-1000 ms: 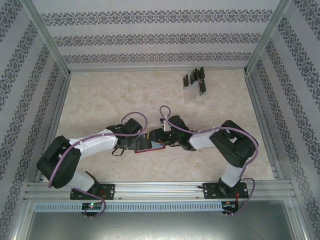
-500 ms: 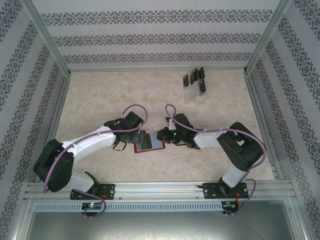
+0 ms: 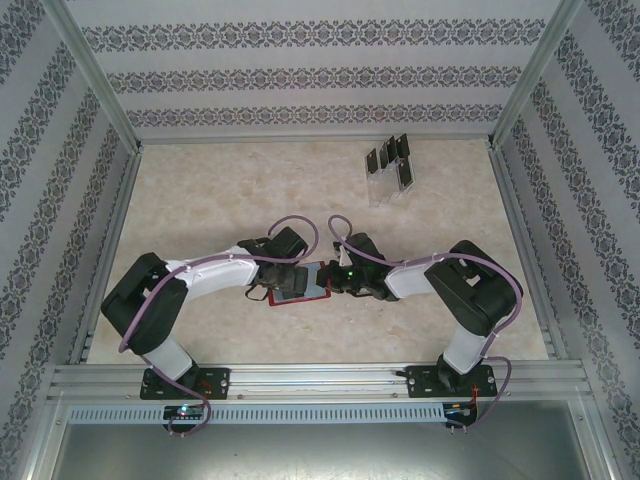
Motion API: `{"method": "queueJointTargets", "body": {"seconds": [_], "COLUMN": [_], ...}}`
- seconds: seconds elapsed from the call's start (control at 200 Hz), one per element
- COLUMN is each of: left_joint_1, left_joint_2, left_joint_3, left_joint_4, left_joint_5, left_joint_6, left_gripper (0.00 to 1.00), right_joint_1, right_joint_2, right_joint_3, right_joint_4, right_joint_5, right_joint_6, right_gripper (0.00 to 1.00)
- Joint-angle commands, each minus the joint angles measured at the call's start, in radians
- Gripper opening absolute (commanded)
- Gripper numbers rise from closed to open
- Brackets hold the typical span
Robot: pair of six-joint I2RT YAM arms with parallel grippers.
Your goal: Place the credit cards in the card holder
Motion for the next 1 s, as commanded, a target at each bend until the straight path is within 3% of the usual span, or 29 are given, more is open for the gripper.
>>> {"method": "queueJointTargets", "body": {"seconds": [0.0,0.645,0.994], "left_joint_1": [-0.009,0.009,0.008], "left_joint_2": [0.011,-0.097,-0.02], "left_joint_3": [0.012,-0.054,0.022], "left_joint_4": [0.012,-0.058,0.006], "left_joint_5": [-0.019,-0.075,-0.035], "left_joint_6": [-0.008,-0.011,0.006], "left_gripper": [1.0,1.0,1.0], "right_joint_1": [-0.008,-0.015,-0.015], "right_joint_2": [0.026,0.035,0.037], "right_joint_3": [-0.023,-0.028,-0.025], "right_joint_4": [0.001,0.002,-0.001], "right_joint_5": [0.034,0.041,0.043], "right_joint_6": [-0.005,0.004,0.003], "right_gripper": [0.0,0.0,0.0]}}
